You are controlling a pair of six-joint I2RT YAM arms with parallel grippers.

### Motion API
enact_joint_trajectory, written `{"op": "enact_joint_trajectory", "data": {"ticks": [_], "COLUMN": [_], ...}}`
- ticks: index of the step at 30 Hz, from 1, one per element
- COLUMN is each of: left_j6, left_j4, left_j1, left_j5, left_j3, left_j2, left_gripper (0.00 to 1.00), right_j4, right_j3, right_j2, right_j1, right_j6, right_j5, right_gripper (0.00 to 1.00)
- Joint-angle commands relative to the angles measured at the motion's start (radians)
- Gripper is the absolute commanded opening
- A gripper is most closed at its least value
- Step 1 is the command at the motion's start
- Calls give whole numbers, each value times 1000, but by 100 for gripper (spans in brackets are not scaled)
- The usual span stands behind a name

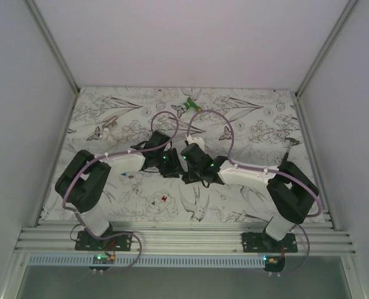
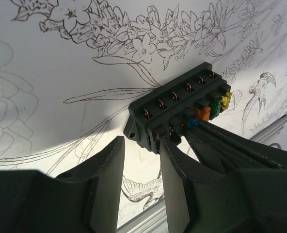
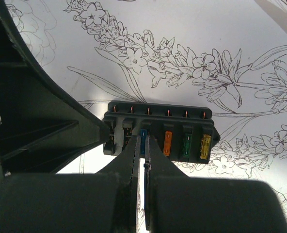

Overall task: Snap on the fuse box
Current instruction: Install the fuse at the fuse box base.

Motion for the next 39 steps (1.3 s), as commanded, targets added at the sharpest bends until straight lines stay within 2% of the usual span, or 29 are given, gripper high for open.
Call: {"op": "enact_joint_trajectory", "data": {"ticks": [1, 7, 21, 29, 39], "left_j6": [-15, -20, -51, -59, -87], "left_j4": [-64, -69, -95, -136, -138], "left_j1": [-12, -31, -36, -32, -24], "left_j5": [-11, -21, -86, -151, -149], "left_j3": [25, 34, 14, 1, -2], "left_j2": [21, 27, 52, 45, 72], "left_gripper": [37, 38, 29, 23, 18], "right_j4": [-211, -164, -96, -154, -218], "right_j3": [-89, -120, -204, -245, -237], "right_j2": [76, 79, 72, 34, 6], "right_j1": [-1, 1, 13, 18, 53], "right_j6": [5, 7, 29, 43, 35], "right_j5": [-2, -2, 5, -4, -6], "right_gripper": [0, 0, 0, 0, 0]}}
